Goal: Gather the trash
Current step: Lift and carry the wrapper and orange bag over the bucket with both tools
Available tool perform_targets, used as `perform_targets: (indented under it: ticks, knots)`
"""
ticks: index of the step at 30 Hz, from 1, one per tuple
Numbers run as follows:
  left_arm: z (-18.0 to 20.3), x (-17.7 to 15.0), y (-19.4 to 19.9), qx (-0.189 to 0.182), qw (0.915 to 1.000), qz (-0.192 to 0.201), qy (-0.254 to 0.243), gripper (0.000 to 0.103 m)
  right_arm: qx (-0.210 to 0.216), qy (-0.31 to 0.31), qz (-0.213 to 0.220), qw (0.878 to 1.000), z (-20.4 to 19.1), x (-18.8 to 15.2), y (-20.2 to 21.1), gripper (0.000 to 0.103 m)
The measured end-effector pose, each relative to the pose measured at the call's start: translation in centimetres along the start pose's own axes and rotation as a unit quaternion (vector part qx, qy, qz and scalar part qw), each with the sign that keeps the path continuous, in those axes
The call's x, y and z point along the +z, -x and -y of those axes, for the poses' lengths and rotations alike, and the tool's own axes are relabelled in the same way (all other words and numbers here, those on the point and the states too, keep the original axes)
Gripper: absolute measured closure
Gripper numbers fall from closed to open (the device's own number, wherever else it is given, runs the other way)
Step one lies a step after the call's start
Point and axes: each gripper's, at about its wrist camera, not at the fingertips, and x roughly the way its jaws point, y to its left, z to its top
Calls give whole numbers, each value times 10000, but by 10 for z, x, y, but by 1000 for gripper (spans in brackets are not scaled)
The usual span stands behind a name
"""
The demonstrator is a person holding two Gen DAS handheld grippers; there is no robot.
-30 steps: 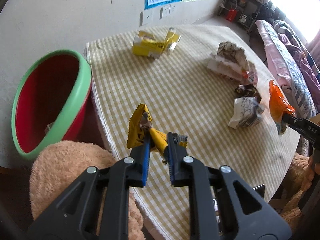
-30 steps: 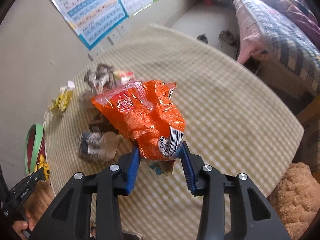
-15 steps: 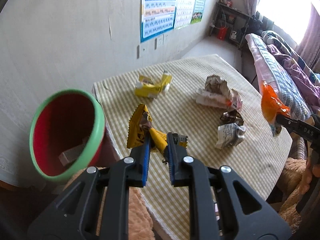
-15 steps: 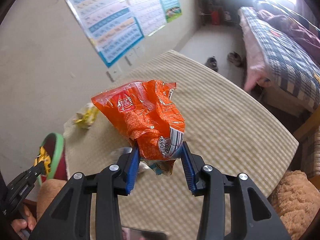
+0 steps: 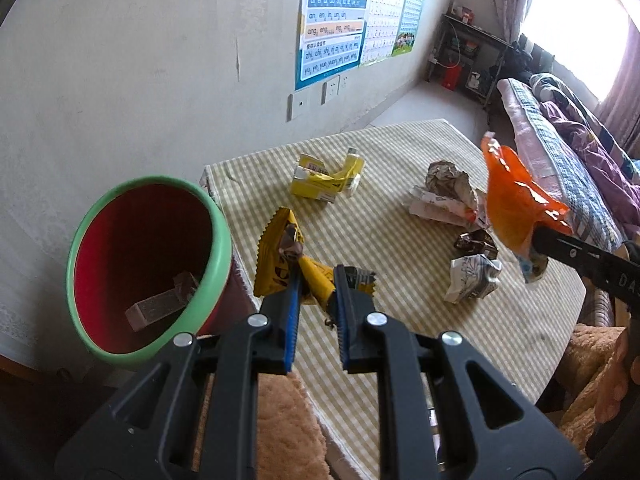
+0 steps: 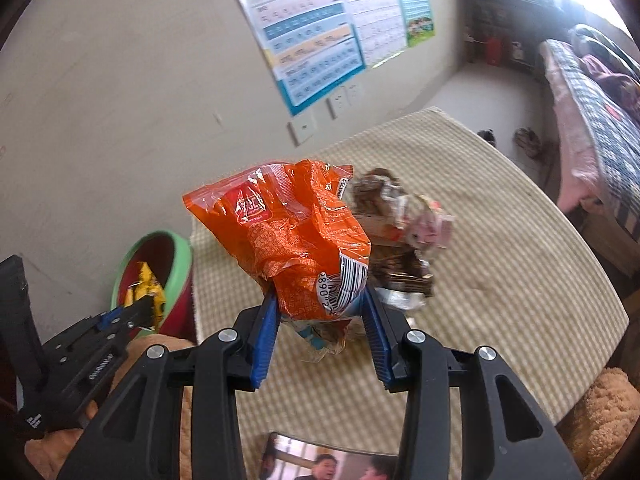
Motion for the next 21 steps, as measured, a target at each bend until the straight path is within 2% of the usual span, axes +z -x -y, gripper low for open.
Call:
perform_targets:
  ticks: [11,21]
  knots:
    - [-36,1,0,180,9992,32,345,88,247,506,-133,9983,-53,8,-13,63]
    - [-77,-3,-4,445,9961,-25,764,88,383,841,-424,9948,-87,0,-32,63]
